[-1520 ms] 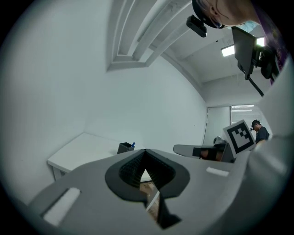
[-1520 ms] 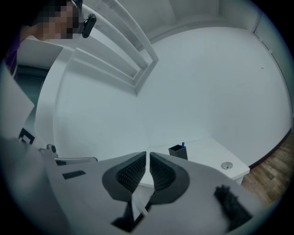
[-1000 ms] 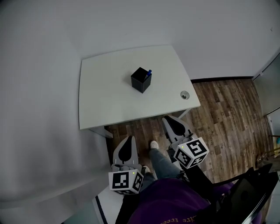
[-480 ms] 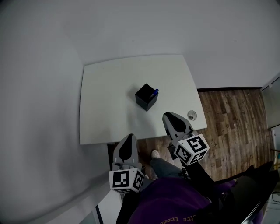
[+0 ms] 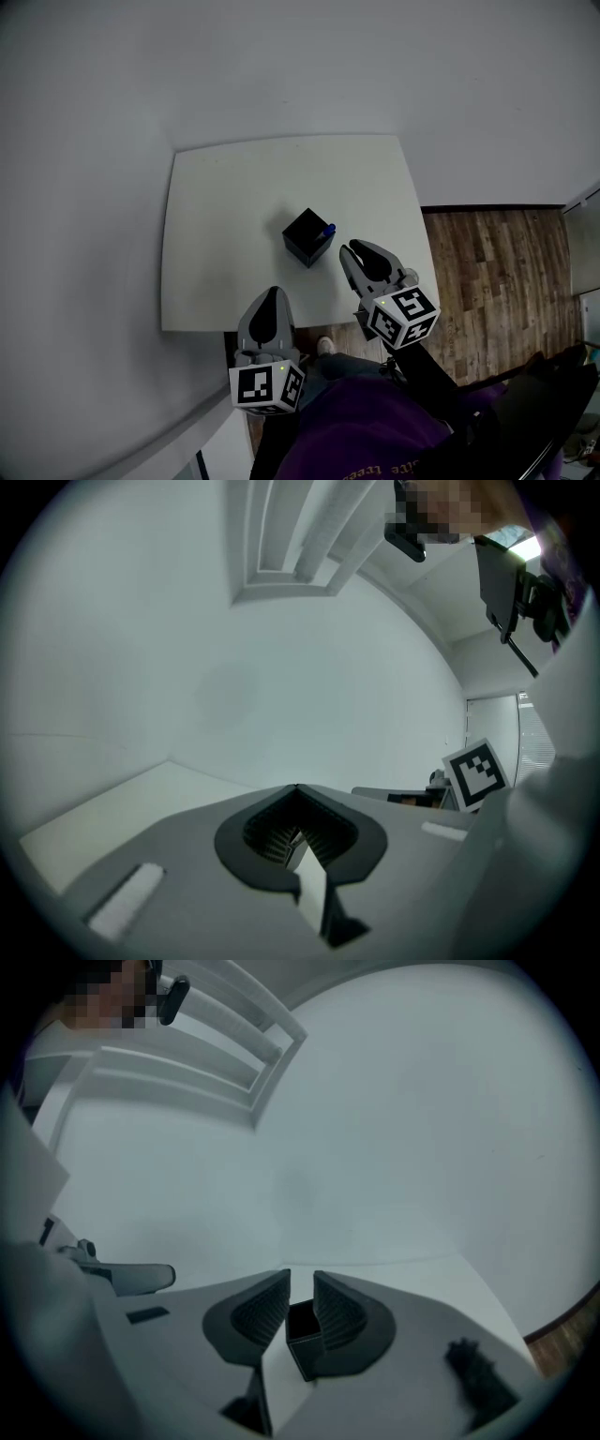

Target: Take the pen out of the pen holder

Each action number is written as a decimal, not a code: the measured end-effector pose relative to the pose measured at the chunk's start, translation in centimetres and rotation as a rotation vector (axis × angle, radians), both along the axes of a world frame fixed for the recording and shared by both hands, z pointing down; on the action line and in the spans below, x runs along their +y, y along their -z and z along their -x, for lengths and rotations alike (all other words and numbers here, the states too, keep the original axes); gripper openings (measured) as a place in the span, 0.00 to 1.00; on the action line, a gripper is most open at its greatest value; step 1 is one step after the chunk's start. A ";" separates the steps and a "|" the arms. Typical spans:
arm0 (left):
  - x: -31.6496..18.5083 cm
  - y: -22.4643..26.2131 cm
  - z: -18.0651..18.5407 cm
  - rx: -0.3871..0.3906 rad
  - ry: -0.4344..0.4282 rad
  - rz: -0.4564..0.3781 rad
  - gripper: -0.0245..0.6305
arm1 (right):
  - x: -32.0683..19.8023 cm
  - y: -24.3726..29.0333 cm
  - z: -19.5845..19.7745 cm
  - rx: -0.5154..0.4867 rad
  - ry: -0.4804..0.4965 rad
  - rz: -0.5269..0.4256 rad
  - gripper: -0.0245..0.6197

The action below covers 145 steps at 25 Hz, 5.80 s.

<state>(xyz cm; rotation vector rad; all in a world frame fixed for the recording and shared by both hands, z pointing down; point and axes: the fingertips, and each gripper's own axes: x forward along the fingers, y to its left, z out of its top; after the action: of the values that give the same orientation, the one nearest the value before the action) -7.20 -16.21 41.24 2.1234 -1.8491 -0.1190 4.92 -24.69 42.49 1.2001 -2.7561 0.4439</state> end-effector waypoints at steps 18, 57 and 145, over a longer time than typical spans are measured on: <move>-4.8 0.5 2.6 -0.040 -0.012 0.024 0.05 | -5.3 -5.3 1.9 0.115 0.005 0.101 0.19; -6.8 -0.2 4.7 -0.037 -0.044 0.031 0.05 | -7.4 -7.4 2.2 0.148 -0.061 0.156 0.16; -2.6 4.3 3.4 -0.053 -0.078 -0.099 0.05 | -1.9 9.0 0.4 -0.114 -0.086 -0.149 0.15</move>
<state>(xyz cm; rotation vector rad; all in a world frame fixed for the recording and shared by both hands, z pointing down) -10.62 -18.83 36.93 2.2831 -1.8221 -0.1402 4.50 -26.59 33.54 1.3723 -2.8872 0.3302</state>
